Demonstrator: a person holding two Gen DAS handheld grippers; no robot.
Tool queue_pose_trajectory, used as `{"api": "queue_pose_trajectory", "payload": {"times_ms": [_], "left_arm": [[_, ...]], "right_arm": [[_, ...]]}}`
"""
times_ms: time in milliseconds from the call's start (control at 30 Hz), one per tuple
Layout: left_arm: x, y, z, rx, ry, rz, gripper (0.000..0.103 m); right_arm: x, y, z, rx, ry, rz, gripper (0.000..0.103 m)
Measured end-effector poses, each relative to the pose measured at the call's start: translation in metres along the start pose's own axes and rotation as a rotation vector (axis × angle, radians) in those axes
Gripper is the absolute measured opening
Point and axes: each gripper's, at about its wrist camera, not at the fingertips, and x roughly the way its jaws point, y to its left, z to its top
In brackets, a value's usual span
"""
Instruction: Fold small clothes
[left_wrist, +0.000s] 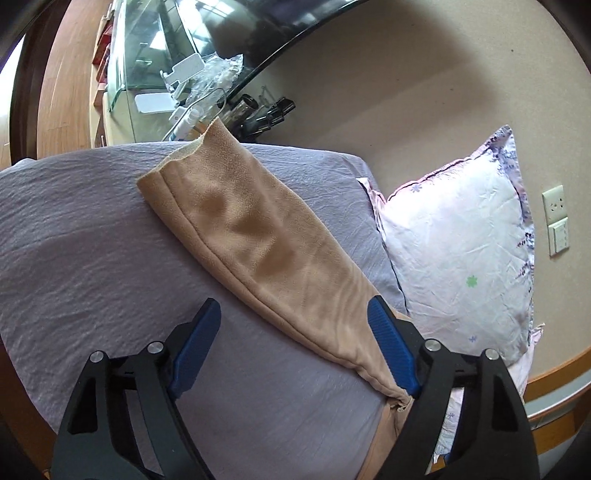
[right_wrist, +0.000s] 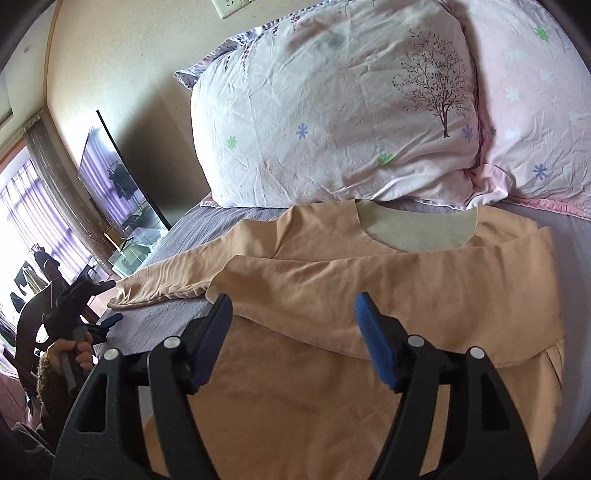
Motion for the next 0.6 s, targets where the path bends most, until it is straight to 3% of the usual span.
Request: {"api": "queue_pose_trajectory", "payload": {"times_ms": [67, 167, 233, 300, 367, 433, 533, 600], "left_arm": [[0.004, -0.001, 0.007, -0.02, 0.003, 0.012, 0.082], [0.009, -0.001, 0.018, -0.045, 0.013, 0.044, 0.067], [0.015, 0.004, 0.024, -0.065, 0.027, 0.074, 0.03], [0.021, 0.009, 0.029, -0.071, 0.045, 0.114, 0.009], [0.019, -0.004, 0.029, -0.024, 0.02, 0.117, 0.007], [0.012, -0.044, 0.022, 0.1, -0.029, 0.078, 0.006], [0.01, -0.134, -0.01, 0.32, -0.031, -0.057, 0.006], [0.016, -0.202, -0.053, 0.487, 0.006, -0.18, 0.006]], "right_arm": [[-0.005, 0.002, -0.002, 0.0, -0.011, 0.026, 0.072], [-0.016, 0.005, -0.004, -0.007, -0.032, 0.054, 0.076], [-0.023, 0.003, -0.006, -0.009, -0.046, 0.065, 0.077], [-0.031, -0.002, -0.008, -0.006, -0.061, 0.064, 0.077], [-0.042, -0.011, -0.01, -0.002, -0.08, 0.051, 0.078], [-0.056, -0.022, -0.012, -0.001, -0.112, 0.018, 0.079], [-0.076, -0.041, -0.014, 0.017, -0.174, -0.051, 0.079], [-0.09, -0.06, -0.016, 0.063, -0.216, -0.086, 0.079]]}}
